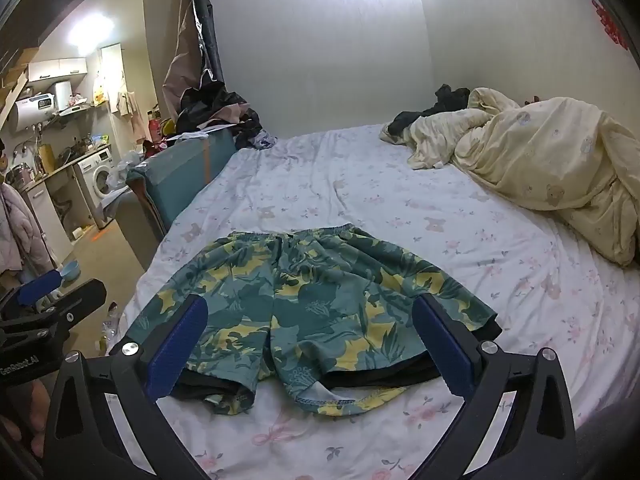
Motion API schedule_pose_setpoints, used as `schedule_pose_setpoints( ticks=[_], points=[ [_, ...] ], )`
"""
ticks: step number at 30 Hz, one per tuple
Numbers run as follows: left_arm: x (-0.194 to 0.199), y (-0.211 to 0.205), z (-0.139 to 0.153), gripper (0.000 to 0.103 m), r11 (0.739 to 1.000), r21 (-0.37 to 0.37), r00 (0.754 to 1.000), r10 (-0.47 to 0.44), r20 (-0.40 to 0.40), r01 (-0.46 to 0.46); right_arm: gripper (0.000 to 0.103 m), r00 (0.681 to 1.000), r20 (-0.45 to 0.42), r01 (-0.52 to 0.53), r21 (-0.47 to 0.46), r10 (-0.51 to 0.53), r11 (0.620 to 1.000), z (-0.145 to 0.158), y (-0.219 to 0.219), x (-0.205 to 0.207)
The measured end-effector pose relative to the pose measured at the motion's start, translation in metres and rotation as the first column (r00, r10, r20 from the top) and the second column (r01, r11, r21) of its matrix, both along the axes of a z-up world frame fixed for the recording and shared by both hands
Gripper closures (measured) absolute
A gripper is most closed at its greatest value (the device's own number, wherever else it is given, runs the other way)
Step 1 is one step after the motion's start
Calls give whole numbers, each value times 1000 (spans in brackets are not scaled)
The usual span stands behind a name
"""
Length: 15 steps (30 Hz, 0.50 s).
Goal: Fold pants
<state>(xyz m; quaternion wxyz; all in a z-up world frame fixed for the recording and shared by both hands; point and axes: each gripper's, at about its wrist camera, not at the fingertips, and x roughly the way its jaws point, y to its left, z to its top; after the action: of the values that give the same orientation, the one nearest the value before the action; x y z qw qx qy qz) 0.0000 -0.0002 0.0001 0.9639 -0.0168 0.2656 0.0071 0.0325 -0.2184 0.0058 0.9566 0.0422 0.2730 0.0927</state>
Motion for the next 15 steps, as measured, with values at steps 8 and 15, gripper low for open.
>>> schedule_pose_setpoints(
  ticks=[8,15],
  points=[
    [0,0,0,0,1000,-3,1000,2,-12,-2,0,1000,14,-1,-13,1,1000,0,1,0],
    [-1,0,0,0,1000,-5,1000,2,-15,-2,0,1000,14,0,-13,0,1000,0,0,0]
  ],
)
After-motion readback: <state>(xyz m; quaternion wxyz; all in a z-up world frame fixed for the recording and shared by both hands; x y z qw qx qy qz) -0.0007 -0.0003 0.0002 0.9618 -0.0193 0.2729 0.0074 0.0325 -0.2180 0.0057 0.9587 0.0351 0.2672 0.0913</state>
